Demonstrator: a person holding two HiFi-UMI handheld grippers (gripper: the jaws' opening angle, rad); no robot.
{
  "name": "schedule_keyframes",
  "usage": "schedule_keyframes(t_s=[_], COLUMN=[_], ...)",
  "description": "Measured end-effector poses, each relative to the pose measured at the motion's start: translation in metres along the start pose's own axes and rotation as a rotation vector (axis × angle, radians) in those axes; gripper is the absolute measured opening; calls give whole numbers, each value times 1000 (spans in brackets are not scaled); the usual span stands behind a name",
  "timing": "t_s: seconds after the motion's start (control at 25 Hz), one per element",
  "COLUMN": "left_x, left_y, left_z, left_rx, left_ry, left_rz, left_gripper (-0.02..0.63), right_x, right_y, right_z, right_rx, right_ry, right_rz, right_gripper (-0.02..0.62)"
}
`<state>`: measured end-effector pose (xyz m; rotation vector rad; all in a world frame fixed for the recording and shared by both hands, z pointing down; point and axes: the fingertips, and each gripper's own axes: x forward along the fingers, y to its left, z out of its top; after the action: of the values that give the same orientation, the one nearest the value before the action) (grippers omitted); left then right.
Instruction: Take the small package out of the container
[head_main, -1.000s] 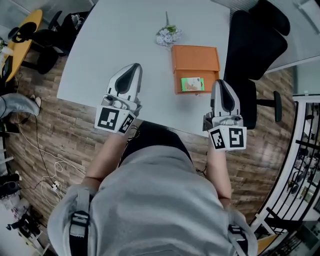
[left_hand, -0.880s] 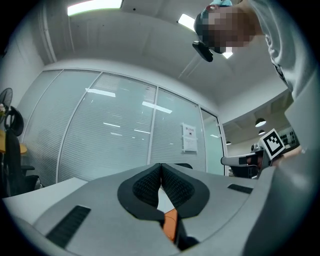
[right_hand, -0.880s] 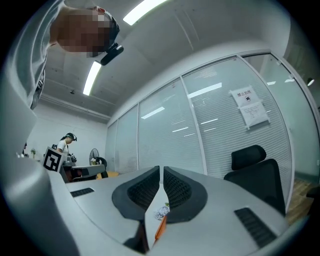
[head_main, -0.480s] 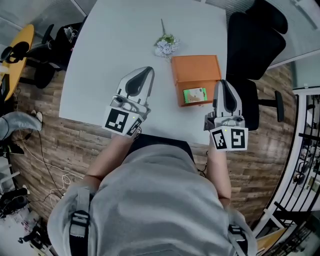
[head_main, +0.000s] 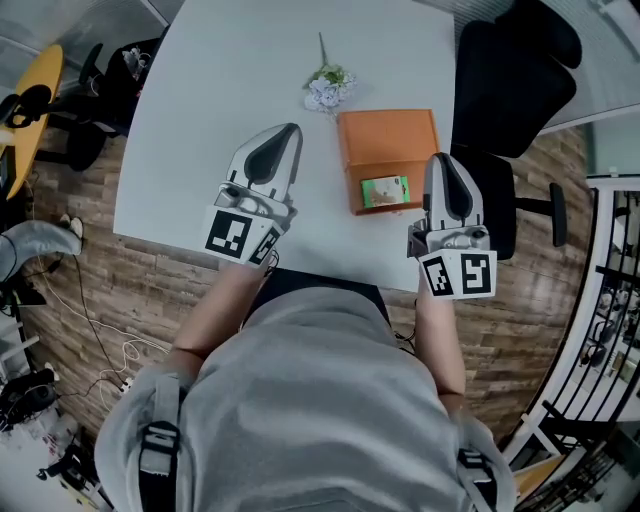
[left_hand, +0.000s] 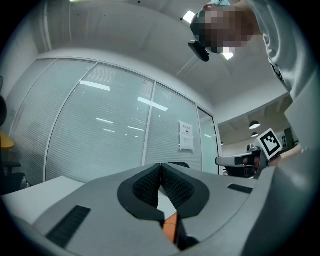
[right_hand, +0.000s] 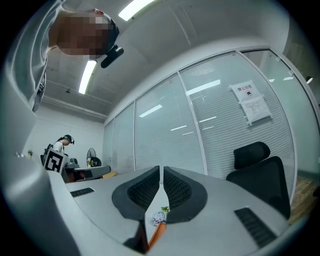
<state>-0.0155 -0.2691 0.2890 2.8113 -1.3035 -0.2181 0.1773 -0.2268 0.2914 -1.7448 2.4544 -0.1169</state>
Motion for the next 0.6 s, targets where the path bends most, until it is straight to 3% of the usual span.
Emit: schedule_keyframes(t_s=[0.6], left_x=[19], left_y=[-10], left_z=[-43], left_rx=[-33], left_ry=[54], left_rz=[8], left_gripper=[20], right_x=[-13], right_y=[-55], right_z=[-53], right_rx=[2], right_ry=[142], right_rz=[-37], right_gripper=[57])
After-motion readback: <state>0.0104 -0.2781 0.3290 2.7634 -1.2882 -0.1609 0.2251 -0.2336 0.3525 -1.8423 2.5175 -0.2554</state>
